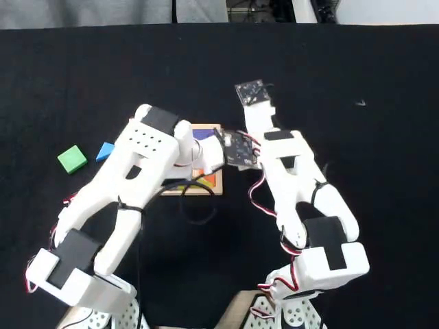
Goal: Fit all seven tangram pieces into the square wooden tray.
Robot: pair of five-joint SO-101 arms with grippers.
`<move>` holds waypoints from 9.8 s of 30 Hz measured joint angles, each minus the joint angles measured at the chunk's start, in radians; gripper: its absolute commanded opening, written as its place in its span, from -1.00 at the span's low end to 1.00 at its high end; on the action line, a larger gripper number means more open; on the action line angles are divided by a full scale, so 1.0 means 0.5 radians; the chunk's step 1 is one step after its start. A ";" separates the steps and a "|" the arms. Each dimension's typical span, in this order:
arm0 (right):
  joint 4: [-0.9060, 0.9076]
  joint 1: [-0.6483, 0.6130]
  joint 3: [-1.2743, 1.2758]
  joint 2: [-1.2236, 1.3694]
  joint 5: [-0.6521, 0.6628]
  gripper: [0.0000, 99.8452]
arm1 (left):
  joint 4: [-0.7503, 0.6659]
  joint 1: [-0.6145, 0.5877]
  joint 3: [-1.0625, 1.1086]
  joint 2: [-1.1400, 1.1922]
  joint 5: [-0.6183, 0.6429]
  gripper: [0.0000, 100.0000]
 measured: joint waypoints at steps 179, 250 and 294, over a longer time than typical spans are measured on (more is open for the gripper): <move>0.077 0.635 -0.218 0.018 -0.316 -0.98 | -0.743 -1.700 1.442 -1.323 1.642 -0.67; 1.617 0.304 -1.185 0.832 0.209 -0.98 | -1.412 -1.801 2.151 -1.323 1.679 -0.67; 1.648 0.236 -2.056 1.151 -0.012 -0.98 | -1.412 -1.801 2.151 -1.323 1.679 -0.67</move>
